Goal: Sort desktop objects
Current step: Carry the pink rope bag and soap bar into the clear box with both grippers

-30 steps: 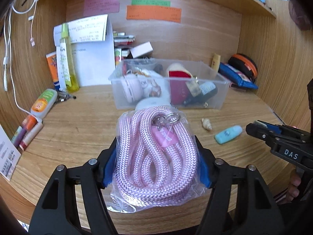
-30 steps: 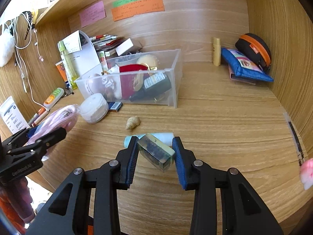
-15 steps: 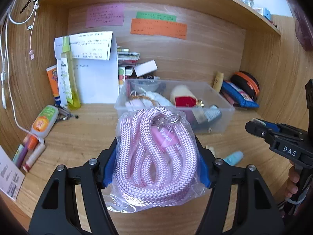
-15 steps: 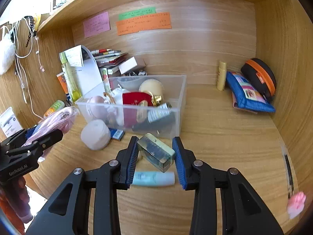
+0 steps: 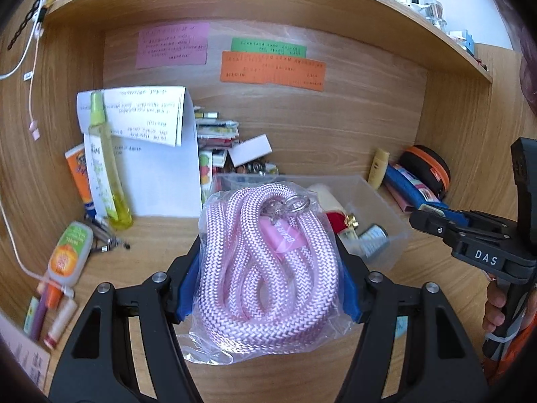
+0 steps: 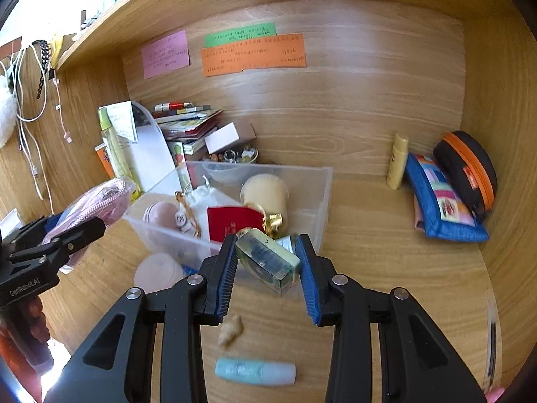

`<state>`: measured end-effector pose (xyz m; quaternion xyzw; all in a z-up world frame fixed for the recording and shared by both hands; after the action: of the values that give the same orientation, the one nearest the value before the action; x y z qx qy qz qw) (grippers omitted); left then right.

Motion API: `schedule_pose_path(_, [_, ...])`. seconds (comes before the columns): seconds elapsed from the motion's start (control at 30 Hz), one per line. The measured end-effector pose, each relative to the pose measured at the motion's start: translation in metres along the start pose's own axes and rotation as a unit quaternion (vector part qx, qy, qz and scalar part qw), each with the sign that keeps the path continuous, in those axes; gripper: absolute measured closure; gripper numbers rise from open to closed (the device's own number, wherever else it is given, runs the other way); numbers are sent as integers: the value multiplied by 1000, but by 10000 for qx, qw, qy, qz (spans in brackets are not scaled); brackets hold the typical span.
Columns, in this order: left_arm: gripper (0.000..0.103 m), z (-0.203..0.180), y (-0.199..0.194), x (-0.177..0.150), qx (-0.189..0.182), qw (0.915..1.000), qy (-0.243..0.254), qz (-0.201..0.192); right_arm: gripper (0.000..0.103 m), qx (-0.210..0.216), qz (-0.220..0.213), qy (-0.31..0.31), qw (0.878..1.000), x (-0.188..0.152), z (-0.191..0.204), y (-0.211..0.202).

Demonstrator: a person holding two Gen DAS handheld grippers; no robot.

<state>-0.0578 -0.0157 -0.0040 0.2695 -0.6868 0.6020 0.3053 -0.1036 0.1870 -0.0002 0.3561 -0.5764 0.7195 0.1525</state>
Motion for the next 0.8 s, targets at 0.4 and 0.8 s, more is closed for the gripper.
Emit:
schedule_pose_path(0.4, [36,-7,39,47,-338,9993,156,103,71,15,225,-117,9997,36,-2,37])
schedule_pose_path(0.8, [36,-23,109,69,-373,9971,377,555,71,-218,675,-213,9973,43,-6,87])
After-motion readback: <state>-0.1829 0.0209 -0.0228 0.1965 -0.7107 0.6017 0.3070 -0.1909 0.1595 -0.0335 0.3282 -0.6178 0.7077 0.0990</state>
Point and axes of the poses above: each gripper's, at about its wrist camera, not at the fingertips, and y roughly the way its jaws point, z to its left, x to its top, the point moved 2 cm from there along y, roughly the way its jaws point, and after that the axes turned 13 degrees about z, right-handed, at the moved point
